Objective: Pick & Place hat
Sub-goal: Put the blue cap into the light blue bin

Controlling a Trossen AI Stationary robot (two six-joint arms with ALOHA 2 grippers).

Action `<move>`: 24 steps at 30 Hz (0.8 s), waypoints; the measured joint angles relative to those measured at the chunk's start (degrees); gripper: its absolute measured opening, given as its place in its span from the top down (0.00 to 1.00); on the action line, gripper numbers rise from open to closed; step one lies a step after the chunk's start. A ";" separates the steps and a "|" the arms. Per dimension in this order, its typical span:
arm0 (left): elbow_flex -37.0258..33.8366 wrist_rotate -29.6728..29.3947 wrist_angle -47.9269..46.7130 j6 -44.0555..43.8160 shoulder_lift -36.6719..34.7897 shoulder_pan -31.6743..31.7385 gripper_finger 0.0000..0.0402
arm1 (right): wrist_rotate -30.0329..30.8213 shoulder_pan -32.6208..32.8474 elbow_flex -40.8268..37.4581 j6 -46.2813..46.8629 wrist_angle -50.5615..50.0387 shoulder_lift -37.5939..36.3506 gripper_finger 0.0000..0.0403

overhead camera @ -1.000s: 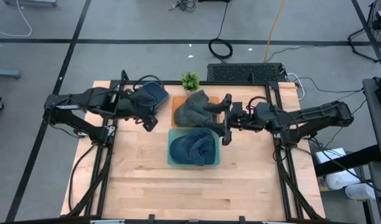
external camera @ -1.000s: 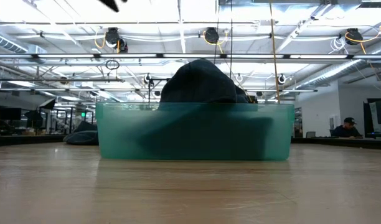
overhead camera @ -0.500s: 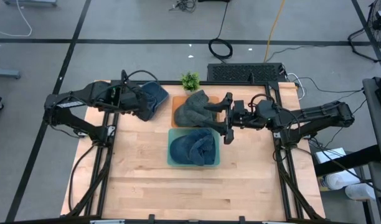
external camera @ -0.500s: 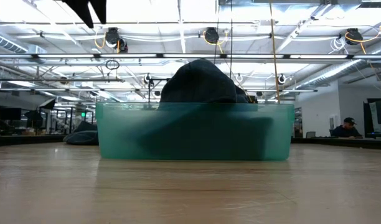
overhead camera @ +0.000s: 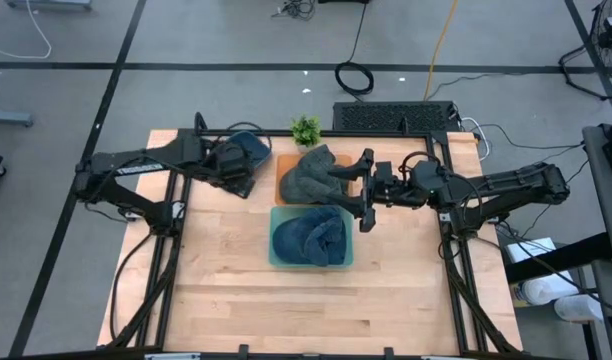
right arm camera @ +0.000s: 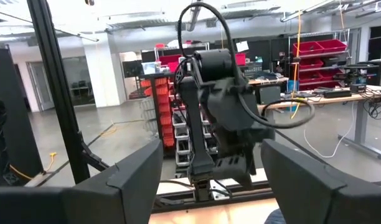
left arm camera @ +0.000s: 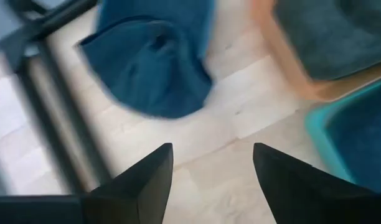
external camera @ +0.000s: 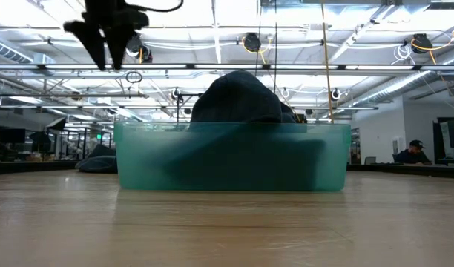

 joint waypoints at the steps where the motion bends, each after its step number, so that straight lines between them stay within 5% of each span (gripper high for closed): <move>1: -1.48 0.31 2.22 0.85 -0.06 0.28 0.41 | 0.00 0.00 0.00 -0.11 -0.22 0.00 0.35; 14: -18.64 -1.14 17.72 5.00 -0.05 3.60 0.12 | -1.73 0.07 0.00 -0.18 -4.25 0.00 0.35; 24: -28.56 -2.50 31.80 5.01 -0.05 4.22 0.09 | -1.75 0.07 0.00 -2.65 -6.27 0.00 0.35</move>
